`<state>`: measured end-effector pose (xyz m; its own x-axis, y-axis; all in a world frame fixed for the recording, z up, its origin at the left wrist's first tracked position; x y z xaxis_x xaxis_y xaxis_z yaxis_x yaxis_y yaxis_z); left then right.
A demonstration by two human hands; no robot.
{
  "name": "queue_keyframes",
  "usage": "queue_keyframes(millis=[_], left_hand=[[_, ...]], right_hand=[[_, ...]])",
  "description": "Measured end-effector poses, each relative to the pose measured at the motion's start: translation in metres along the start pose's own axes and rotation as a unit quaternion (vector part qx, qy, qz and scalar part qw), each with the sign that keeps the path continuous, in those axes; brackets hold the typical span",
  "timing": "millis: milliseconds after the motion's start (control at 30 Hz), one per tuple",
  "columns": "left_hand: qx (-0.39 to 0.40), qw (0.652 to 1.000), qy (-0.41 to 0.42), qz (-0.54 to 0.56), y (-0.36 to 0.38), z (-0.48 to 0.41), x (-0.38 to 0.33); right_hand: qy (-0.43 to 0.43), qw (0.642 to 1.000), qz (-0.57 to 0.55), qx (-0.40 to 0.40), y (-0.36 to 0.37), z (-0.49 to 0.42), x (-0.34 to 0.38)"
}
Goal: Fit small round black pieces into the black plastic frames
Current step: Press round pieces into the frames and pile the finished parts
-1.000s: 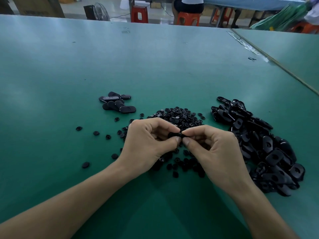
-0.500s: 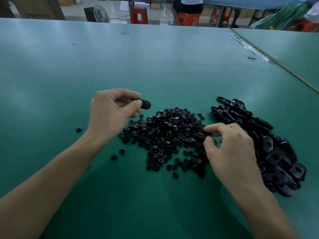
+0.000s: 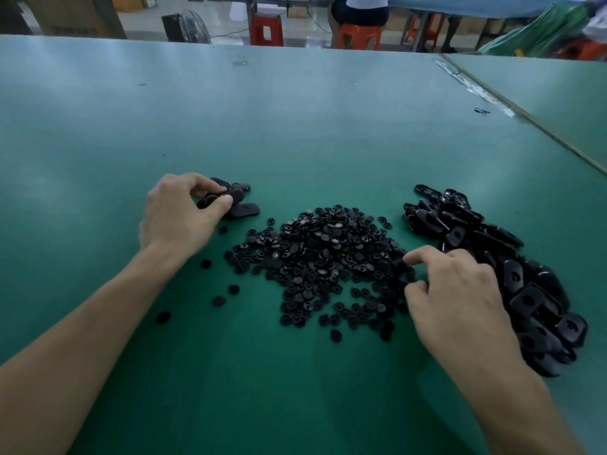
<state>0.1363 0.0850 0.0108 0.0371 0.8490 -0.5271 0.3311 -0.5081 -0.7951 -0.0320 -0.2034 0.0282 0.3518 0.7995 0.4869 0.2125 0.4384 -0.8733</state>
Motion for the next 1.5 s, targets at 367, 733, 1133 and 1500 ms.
queue_keyframes(millis=[367, 733, 1133, 1500], left_hand=[[0.084, 0.970, 0.082, 0.212, 0.002, 0.041, -0.065], [0.280, 0.871, 0.108, 0.390, 0.029, 0.112, -0.096], [0.274, 0.844, 0.082, 0.453, 0.031, 0.105, -0.092], [0.272, 0.833, 0.074, 0.476, 0.030, 0.104, -0.093]], right_hand=[[-0.068, 0.983, -0.107, -0.132, -0.017, -0.003, -0.003], [-0.200, 0.850, -0.485, -0.050, 0.011, 0.007, 0.032], [-0.155, 0.838, -0.523, -0.003, 0.023, 0.000, 0.027], [-0.116, 0.834, -0.540, -0.013, 0.020, -0.003, 0.022]])
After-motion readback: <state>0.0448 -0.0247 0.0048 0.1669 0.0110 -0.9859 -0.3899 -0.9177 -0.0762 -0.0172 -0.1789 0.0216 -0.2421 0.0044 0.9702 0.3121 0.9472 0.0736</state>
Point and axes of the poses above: each hand's wrist, its own z-axis away from the middle knuckle, its own y-axis out of the palm, x = y × z, the point moved 5 cm from there along -z, towards the middle knuckle, and after that the axes turned 13 degrees about -z, right-handed, at the moved point
